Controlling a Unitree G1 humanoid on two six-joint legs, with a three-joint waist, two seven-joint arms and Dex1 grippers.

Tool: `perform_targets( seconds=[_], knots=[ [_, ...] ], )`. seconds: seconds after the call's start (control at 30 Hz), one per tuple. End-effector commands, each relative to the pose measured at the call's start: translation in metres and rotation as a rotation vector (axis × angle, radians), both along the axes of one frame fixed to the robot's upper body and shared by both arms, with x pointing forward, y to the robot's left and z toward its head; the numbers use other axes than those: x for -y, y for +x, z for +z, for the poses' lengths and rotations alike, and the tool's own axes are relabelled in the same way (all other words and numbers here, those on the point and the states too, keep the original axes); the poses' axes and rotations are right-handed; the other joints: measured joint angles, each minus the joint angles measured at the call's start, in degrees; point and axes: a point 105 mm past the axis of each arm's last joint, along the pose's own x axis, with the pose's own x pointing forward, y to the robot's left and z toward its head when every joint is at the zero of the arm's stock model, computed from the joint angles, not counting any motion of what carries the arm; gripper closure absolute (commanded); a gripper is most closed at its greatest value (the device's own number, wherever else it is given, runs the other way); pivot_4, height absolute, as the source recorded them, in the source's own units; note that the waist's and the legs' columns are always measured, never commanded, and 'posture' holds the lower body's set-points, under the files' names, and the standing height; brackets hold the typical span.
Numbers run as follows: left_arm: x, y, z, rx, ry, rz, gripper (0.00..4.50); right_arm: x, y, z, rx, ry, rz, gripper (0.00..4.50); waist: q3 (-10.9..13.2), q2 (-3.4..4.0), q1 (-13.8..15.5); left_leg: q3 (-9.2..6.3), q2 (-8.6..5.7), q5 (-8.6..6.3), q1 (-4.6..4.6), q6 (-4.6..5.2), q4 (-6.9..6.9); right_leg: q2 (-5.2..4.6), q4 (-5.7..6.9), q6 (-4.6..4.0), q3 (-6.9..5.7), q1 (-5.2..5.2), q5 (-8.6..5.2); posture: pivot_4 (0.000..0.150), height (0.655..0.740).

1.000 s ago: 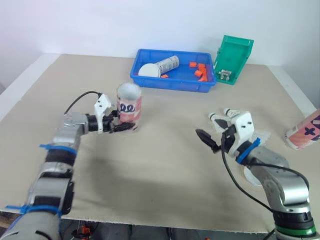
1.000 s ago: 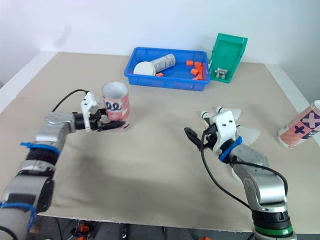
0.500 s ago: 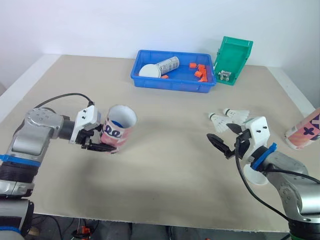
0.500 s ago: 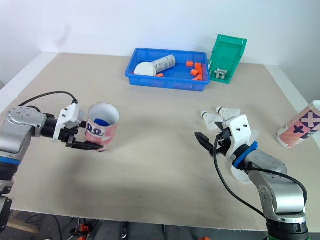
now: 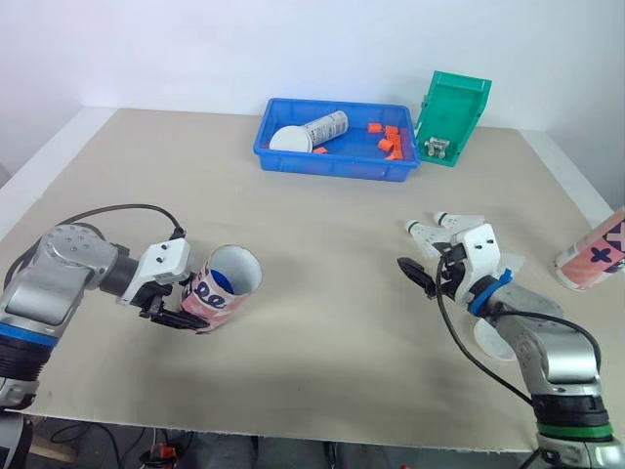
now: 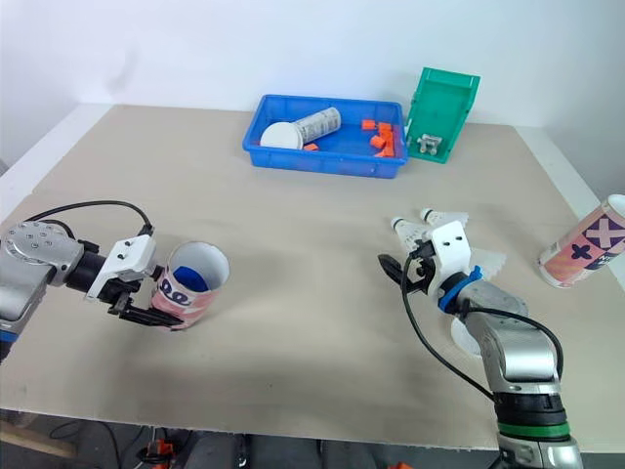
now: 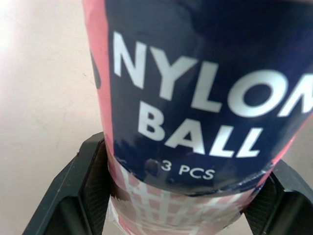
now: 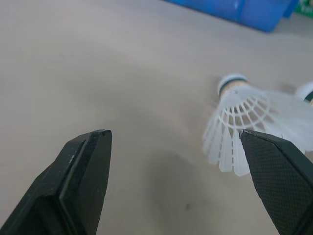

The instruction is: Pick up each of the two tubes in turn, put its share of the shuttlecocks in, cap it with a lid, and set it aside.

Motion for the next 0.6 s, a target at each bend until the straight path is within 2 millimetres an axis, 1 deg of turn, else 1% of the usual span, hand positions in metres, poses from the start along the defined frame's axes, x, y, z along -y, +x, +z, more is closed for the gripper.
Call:
perform_targets(
  seconds=[0.03,0.27,0.3,0.33,0.4,0.43,0.47,0.5,0.57,0.6],
  knots=[
    [-0.003,-0.006,-0.009,-0.037,0.042,-0.009,1.23,0.001,0.013,0.007,0.043,-0.006,-0.012,0.00,-0.01,0.01,-0.01,0.00,0.00,-0.01,0.00,0.01,0.00,0.01,0.00,0.01,0.00,0.00,0.00,0.150,0.7038],
    [-0.002,-0.008,-0.008,-0.038,0.044,-0.013,1.23,0.002,0.038,0.000,0.037,-0.003,-0.049,0.00,-0.01,0.03,-0.07,0.02,0.02,-0.01,0.03,0.01,-0.01,0.04,0.01,0.03,0.04,0.00,0.03,0.150,0.7038],
    [-0.002,-0.008,-0.007,-0.038,0.043,-0.013,1.29,0.002,0.041,-0.001,0.036,-0.001,-0.051,0.54,0.00,0.05,-0.09,0.02,0.02,-0.01,0.03,0.01,-0.01,0.04,0.01,0.08,0.04,0.00,0.06,0.150,0.7038],
    [-0.002,-0.008,-0.007,-0.035,0.045,-0.012,1.29,0.000,0.043,-0.001,0.038,0.002,-0.050,0.84,0.00,0.05,-0.07,0.04,0.01,-0.01,0.02,0.01,-0.01,0.04,0.01,0.15,0.06,-0.01,0.10,0.150,0.7038],
    [-0.002,-0.008,-0.006,-0.034,0.042,-0.015,1.29,-0.004,0.044,0.002,0.052,0.009,-0.031,1.86,0.00,0.05,-0.07,0.02,0.02,-0.01,0.02,0.01,-0.03,0.06,0.01,0.20,0.05,-0.01,0.11,0.150,0.7038],
    [-0.001,-0.009,-0.005,-0.034,0.038,-0.016,1.29,-0.006,0.044,0.003,0.058,0.012,-0.024,2.29,0.00,0.05,-0.06,0.01,0.02,-0.01,0.02,0.02,-0.05,0.06,0.01,0.21,0.05,-0.01,0.10,0.150,0.7038],
    [0.000,-0.009,-0.005,-0.035,0.035,-0.018,1.29,-0.007,0.043,0.005,0.066,0.013,-0.014,2.87,0.00,0.05,-0.06,0.00,0.01,-0.01,0.02,0.02,-0.06,0.07,0.01,0.22,0.05,-0.01,0.09,0.150,0.7038],
    [0.000,-0.009,-0.004,-0.036,0.031,-0.019,1.29,-0.008,0.042,0.007,0.075,0.009,-0.003,3.29,0.00,0.06,-0.06,0.00,0.02,-0.02,0.02,0.03,-0.07,0.07,0.01,0.23,0.05,-0.01,0.08,0.150,0.7038],
    [0.001,-0.009,-0.004,-0.038,0.029,-0.021,1.29,-0.013,0.040,0.014,0.102,-0.003,0.023,4.47,0.00,0.06,-0.06,0.00,0.01,-0.03,0.01,0.03,-0.07,0.07,0.01,0.24,0.05,-0.01,0.07,0.150,0.7038],
    [0.001,-0.009,-0.004,-0.040,0.028,-0.022,1.29,-0.018,0.039,0.021,0.124,-0.004,0.047,4.47,0.00,0.06,-0.06,0.01,0.01,-0.03,0.01,0.03,-0.07,0.07,0.01,0.24,0.06,-0.01,0.07,0.150,0.7038]
  ],
)
